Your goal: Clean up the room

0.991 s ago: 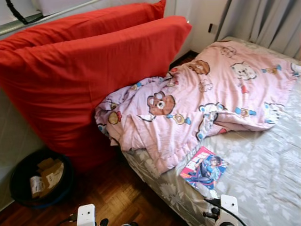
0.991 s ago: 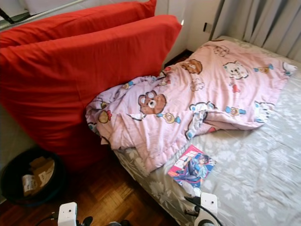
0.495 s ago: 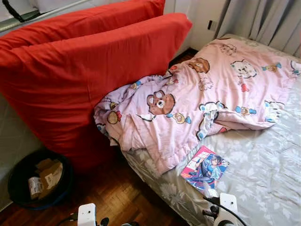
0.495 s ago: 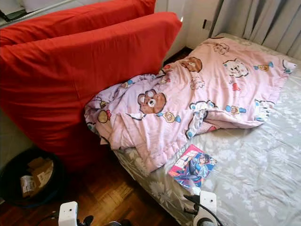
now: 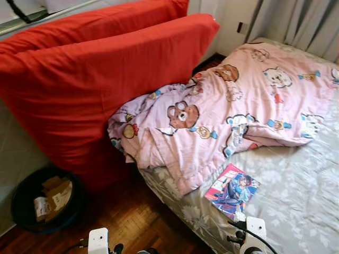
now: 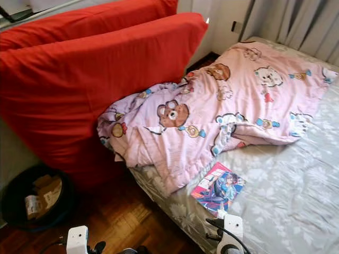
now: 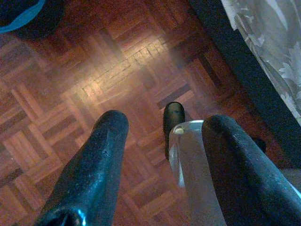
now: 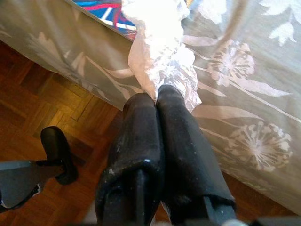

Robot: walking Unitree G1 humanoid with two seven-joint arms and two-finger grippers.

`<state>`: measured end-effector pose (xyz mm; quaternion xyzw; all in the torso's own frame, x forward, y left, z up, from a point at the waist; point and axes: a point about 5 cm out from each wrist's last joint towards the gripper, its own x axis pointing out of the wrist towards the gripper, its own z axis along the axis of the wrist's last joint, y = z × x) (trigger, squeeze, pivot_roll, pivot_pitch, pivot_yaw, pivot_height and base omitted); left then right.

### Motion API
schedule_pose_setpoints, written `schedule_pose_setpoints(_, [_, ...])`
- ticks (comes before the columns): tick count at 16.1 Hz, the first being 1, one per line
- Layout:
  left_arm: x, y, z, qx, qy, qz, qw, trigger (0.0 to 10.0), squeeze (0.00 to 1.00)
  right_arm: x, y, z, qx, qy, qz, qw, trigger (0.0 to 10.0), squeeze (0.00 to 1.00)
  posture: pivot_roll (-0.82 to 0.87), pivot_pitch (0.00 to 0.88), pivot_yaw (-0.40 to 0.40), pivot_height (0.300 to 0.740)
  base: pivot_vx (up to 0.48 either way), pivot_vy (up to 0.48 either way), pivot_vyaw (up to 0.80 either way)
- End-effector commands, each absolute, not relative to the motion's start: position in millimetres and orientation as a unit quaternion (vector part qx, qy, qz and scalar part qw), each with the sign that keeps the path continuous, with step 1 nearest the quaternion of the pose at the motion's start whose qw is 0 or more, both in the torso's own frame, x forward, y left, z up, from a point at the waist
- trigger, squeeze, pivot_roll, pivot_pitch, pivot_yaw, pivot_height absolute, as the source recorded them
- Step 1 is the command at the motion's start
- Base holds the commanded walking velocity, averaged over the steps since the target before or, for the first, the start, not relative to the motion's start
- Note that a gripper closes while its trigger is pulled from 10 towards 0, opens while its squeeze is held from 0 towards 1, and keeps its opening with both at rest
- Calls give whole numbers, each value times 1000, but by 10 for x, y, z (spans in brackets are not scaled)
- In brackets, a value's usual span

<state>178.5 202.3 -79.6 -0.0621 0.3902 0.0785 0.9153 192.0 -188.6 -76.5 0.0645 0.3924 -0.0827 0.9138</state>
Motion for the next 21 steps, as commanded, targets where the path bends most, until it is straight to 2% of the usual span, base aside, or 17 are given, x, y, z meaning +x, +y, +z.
schedule_pose_setpoints(1, [1734, 2036, -819, -53, 399, 75, 912, 10000, 0, 1842, -1889, -807, 67, 406, -86, 907, 10000, 0, 13, 172, 16, 740, 0, 0, 0])
schedule_pose_setpoints(5, [1719, 2050, -823, -53, 400, 75, 912, 10000, 0, 1839, -1887, -809, 68, 407, -86, 907, 10000, 0, 13, 173, 17, 740, 0, 0, 0])
schedule_pose_setpoints(21, [1746, 1998, -821, -52, 400, 73, 912, 10000, 0, 1848, -1875, -807, 72, 406, -85, 907, 10000, 0, 16, 168, 17, 740, 0, 480, 0])
